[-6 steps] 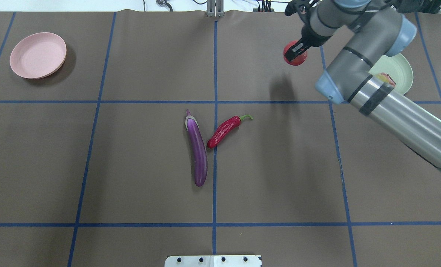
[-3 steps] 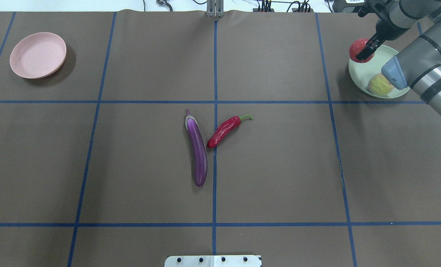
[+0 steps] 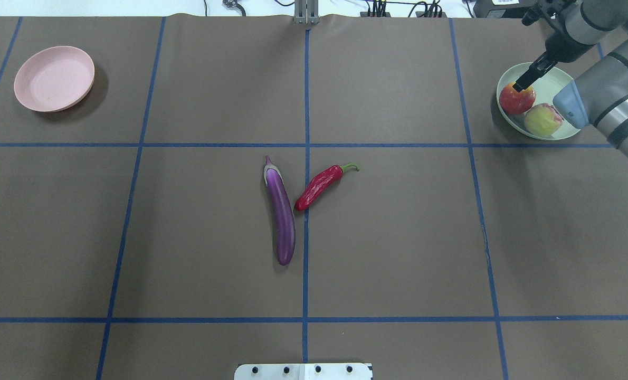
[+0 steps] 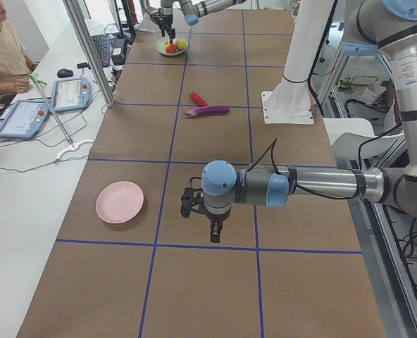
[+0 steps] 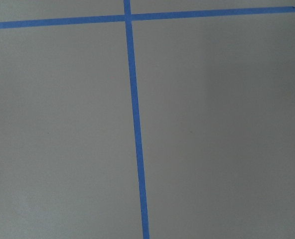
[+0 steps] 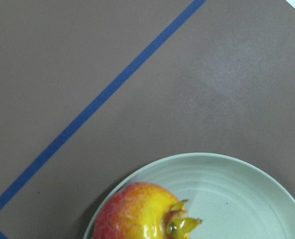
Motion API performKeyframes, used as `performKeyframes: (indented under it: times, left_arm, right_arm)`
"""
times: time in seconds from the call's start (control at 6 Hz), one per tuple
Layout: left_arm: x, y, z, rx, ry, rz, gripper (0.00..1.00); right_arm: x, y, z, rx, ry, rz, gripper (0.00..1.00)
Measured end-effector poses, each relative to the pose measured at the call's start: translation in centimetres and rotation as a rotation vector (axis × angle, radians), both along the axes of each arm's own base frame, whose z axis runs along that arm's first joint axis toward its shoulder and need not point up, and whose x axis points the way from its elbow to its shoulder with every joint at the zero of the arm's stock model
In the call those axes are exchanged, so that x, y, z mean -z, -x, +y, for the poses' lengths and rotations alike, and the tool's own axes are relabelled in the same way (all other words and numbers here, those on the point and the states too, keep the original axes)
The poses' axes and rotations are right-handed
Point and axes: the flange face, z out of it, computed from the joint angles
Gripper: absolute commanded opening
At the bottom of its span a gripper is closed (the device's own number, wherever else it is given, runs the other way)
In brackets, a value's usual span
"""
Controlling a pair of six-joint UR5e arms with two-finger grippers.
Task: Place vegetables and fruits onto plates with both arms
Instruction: 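Carry the pomegranate with the right gripper onto the pale green plate and release, then withdraw the right gripper while the left gripper reaches toward the eggplant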
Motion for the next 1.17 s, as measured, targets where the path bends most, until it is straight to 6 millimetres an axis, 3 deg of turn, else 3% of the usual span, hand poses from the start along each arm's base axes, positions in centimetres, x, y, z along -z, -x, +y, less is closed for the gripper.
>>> performKeyframes:
  times: [0.17,0.33,0.5,0.67,0.83,1.0,1.17]
  left_arm:
    - [1.0,-0.1,-1.1,0.001,-0.024,0.002,1.00]
    - [3.1,-0.2,-3.5,0.003,-0.077,0.003,1.00]
    - [6.2,-0.4,-7.2,0.005,-0.159,0.007,1.00]
    - [9.3,-1.3,-10.6,-0.003,-0.230,0.014,1.00]
    - [12.1,-3.6,-12.8,0.004,-0.241,0.028,1.00]
    - [15.2,-6.6,-14.6,0.055,-0.191,0.053,1.00]
    - [18.4,-10.2,-16.1,0.090,-0.153,0.067,1.00]
  right_arm:
    - [2.3,0.2,0.4,-0.076,0.062,-0.047,0.99]
    - [3.6,0.1,1.1,-0.123,0.109,-0.081,0.99]
    - [3.4,-1.2,1.7,-0.144,0.146,-0.103,0.99]
    - [2.2,-4.3,2.4,-0.168,0.186,-0.125,0.99]
    - [0.8,-8.7,3.7,-0.196,0.236,-0.159,0.99]
    - [-0.2,-12.6,6.0,-0.213,0.289,-0.199,0.99]
    - [-1.7,-15.2,9.8,-0.226,0.333,-0.218,0.99]
